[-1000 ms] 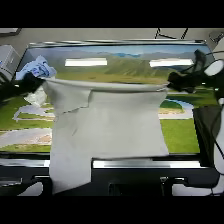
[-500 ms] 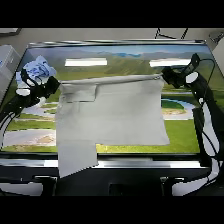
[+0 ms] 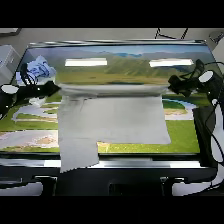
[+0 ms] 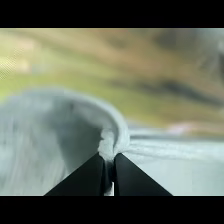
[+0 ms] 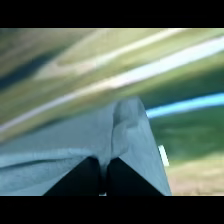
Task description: Fold the clothes and pants, and hang the long-sleeved shirts on hangers.
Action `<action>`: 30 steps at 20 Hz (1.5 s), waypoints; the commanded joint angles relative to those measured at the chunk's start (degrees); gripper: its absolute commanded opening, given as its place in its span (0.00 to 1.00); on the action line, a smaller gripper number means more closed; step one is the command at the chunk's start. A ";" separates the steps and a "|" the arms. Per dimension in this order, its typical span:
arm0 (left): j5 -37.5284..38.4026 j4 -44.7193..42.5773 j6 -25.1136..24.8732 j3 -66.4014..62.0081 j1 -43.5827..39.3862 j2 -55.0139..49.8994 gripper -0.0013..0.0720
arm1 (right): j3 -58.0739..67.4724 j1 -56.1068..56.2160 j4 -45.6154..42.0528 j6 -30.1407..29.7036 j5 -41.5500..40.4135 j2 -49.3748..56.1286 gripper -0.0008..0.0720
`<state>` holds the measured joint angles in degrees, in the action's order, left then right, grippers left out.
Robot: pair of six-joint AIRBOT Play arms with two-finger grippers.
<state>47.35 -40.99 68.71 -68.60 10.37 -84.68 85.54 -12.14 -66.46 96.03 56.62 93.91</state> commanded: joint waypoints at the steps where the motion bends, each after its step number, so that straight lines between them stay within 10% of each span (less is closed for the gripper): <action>1: 15.50 -13.68 8.90 5.22 1.57 1.01 0.06 | -3.82 0.09 -3.96 -1.79 16.92 -0.83 0.07; 17: 9.11 -11.41 5.03 4.98 2.16 0.35 0.06 | -8.79 0.09 -2.99 -1.70 18.01 0.15 0.07; 20: 11.76 -11.63 6.43 5.35 2.16 -1.70 0.07 | -8.76 0.07 -2.60 0.79 18.18 0.13 0.24; 23: 19.39 -11.82 6.97 3.54 4.26 -1.81 0.81 | -6.29 -2.12 2.21 -0.07 23.06 0.11 0.69; 30: 38.93 -26.64 7.87 7.78 15.41 5.03 0.65 | -4.83 -13.94 -9.49 -3.98 37.40 -4.98 0.79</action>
<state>79.29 -60.20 76.09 -65.52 22.74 -82.76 82.19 -22.65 -70.61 92.95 88.99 90.96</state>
